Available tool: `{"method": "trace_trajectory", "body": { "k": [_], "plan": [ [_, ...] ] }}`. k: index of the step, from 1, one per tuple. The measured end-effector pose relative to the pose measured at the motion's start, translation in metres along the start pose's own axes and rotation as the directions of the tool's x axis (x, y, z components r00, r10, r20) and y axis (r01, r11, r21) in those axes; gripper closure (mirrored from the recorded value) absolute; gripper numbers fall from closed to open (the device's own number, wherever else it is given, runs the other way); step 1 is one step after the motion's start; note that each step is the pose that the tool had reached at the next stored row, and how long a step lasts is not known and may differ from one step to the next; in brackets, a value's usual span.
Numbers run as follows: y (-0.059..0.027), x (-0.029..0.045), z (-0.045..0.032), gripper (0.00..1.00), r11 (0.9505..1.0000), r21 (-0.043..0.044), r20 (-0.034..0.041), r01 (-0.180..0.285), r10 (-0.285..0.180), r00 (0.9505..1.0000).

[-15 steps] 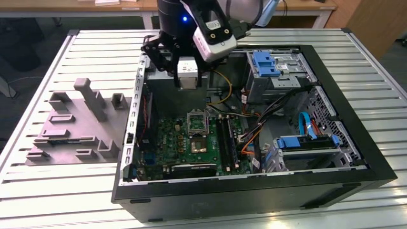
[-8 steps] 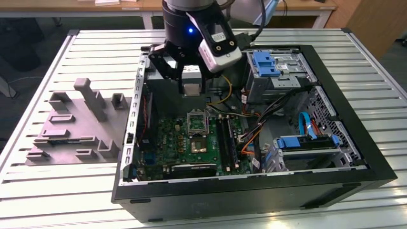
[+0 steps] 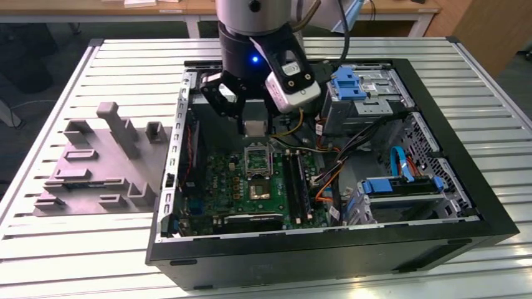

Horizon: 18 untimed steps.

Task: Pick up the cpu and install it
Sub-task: 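Place the cpu into insertion slot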

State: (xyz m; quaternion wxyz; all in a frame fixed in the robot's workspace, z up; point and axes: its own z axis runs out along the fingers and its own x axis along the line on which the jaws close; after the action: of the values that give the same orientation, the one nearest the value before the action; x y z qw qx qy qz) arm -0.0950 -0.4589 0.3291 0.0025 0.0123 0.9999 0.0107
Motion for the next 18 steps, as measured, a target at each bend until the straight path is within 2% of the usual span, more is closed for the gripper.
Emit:
{"method": "trace_trajectory", "body": {
  "k": [10, 18],
  "plan": [
    [-0.0008, -0.0006, 0.0179, 0.53, 1.0000, 0.0000, 0.0000, 0.000, 0.000, 1.0000],
    [-0.0008, -0.0006, 0.0183, 0.53, 1.0000, 0.0001, -0.0002, 0.000, 0.000, 1.0000]
  ]
}}
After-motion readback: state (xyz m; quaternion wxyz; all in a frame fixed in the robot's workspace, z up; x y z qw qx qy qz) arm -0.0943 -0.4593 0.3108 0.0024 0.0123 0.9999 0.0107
